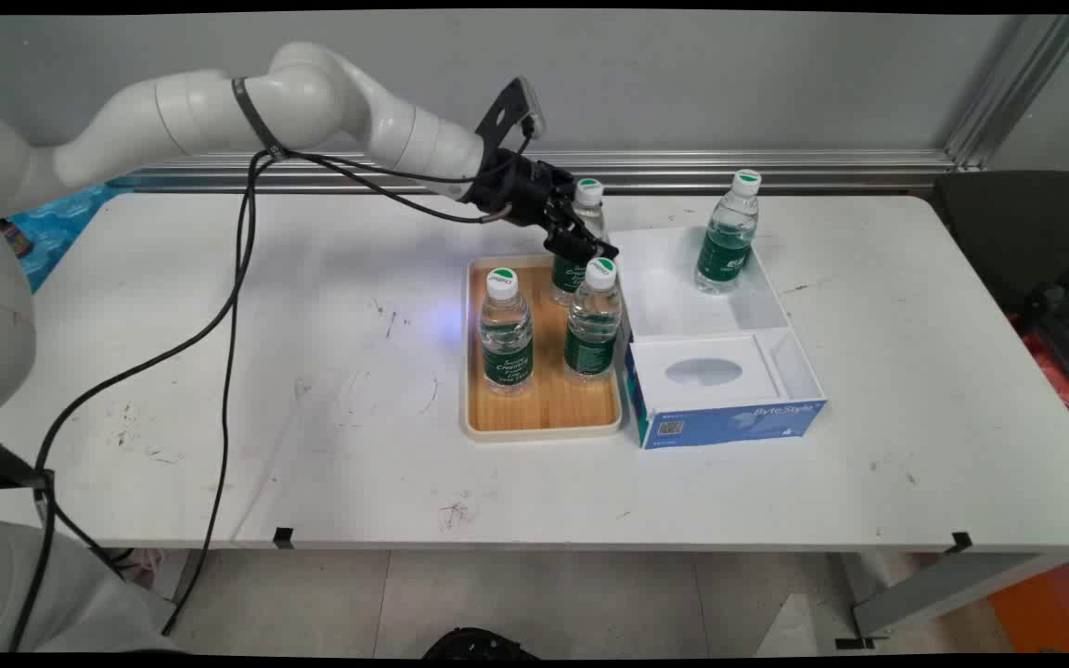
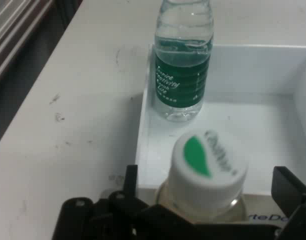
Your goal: Pick up the green bottle from the white box
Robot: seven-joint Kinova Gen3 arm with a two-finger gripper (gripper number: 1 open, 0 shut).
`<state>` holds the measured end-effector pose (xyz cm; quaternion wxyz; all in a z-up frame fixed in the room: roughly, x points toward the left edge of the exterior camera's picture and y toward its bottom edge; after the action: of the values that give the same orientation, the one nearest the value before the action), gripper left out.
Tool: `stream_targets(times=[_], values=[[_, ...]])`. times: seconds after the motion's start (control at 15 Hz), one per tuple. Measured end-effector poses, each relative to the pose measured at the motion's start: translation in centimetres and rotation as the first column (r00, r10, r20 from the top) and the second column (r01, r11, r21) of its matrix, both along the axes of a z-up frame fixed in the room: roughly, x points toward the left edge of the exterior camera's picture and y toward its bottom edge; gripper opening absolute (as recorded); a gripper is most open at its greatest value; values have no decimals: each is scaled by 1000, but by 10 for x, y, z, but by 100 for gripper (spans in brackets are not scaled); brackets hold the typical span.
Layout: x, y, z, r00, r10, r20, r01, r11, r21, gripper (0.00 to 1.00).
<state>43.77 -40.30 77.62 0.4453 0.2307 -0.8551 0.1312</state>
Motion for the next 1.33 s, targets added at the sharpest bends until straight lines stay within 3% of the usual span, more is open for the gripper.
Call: stream_targets(times=[0.93, 1.33], values=[[26, 28, 83, 995, 22, 95, -26, 998, 48, 100], [11, 31, 120, 991, 19, 130, -25, 999, 47, 100]])
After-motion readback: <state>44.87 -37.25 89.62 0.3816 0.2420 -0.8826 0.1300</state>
